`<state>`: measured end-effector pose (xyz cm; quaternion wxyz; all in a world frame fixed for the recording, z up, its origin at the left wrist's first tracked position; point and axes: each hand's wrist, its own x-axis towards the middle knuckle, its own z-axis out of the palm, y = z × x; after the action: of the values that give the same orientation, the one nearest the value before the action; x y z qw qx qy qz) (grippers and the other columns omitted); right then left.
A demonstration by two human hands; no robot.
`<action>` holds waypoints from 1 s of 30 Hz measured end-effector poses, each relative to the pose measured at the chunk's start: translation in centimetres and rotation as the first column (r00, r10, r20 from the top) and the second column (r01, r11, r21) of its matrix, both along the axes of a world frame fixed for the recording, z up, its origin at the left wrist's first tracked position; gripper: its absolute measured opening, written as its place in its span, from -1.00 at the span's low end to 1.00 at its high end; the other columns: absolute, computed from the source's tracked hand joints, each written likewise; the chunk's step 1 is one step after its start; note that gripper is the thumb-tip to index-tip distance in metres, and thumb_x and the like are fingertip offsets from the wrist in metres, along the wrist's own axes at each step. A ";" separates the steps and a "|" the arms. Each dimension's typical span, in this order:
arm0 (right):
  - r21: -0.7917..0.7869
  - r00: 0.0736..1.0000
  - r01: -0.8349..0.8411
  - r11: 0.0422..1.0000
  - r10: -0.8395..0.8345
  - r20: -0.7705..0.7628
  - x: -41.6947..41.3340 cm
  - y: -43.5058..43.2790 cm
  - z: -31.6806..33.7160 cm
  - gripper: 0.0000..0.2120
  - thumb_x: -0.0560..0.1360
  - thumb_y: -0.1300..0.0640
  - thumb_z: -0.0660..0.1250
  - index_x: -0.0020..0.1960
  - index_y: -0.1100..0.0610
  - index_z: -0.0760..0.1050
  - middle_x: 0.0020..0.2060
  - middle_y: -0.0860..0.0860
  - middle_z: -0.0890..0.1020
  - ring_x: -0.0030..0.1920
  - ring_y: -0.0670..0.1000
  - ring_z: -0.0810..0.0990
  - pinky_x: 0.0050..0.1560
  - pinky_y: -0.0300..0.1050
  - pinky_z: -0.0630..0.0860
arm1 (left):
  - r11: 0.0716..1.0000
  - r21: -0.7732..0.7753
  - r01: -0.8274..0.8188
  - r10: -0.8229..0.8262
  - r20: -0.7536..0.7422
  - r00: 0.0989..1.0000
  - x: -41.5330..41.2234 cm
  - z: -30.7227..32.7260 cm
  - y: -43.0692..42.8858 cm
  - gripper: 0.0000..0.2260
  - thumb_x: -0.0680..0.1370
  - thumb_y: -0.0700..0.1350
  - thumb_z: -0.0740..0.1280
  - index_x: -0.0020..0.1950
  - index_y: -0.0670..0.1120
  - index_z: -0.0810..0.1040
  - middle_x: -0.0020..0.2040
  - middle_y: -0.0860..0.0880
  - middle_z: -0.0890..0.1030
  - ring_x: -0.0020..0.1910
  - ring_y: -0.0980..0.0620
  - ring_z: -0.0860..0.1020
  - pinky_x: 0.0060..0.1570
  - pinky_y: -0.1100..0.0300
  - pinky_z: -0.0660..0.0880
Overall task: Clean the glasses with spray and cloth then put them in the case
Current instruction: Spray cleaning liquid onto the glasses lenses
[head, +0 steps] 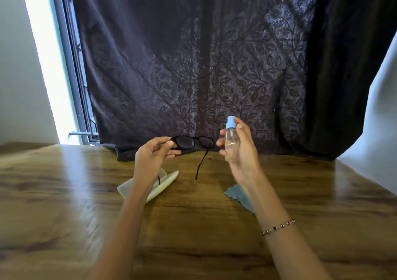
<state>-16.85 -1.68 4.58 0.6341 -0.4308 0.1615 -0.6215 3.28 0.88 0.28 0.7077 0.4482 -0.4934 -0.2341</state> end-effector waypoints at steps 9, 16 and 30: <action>-0.020 0.949 -0.309 0.951 0.307 -0.077 1.0 0.5 -0.5 -0.73 0.62 0.10 0.18 0.30 -0.05 0.42 -0.31 0.06 0.46 -0.59 -0.13 0.32 -0.68 -0.38 0.22 | 0.978 -0.153 -0.145 0.175 0.207 0.963 -2.4 0.7 0.7 -0.89 0.57 -0.21 0.31 0.08 -0.15 0.54 -0.15 -0.04 0.65 -0.22 0.12 0.68 -0.19 0.29 0.61; -0.078 0.932 -0.337 0.938 0.320 -0.171 0.4 1.0 -0.2 -0.54 0.53 0.32 0.27 0.34 -0.06 0.41 -0.30 0.01 0.49 -0.58 -0.16 0.31 -0.67 -0.39 0.17 | 0.978 -0.166 -0.126 0.180 0.371 0.911 -3.1 0.3 0.4 -0.92 0.56 -0.25 0.31 0.05 -0.19 0.52 -0.16 0.10 0.60 -0.27 0.22 0.66 -0.22 0.34 0.59; -0.653 0.301 -0.024 0.757 -0.617 -0.727 1.2 1.6 -1.0 -0.50 0.47 0.25 0.28 0.23 -0.26 0.33 -0.27 0.02 0.54 -0.38 -0.12 0.41 -0.27 -0.18 0.41 | 0.990 -0.088 -0.112 0.138 0.381 0.914 -1.8 -0.8 -0.3 -0.92 0.58 -0.26 0.27 -0.01 -0.11 0.52 -0.19 -0.06 0.63 -0.31 0.14 0.66 -0.23 0.29 0.61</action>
<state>-15.66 -0.07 3.62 0.1418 -0.8216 0.3812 -0.3994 1.52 0.56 -0.53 0.6243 0.4932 -0.6006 -0.0796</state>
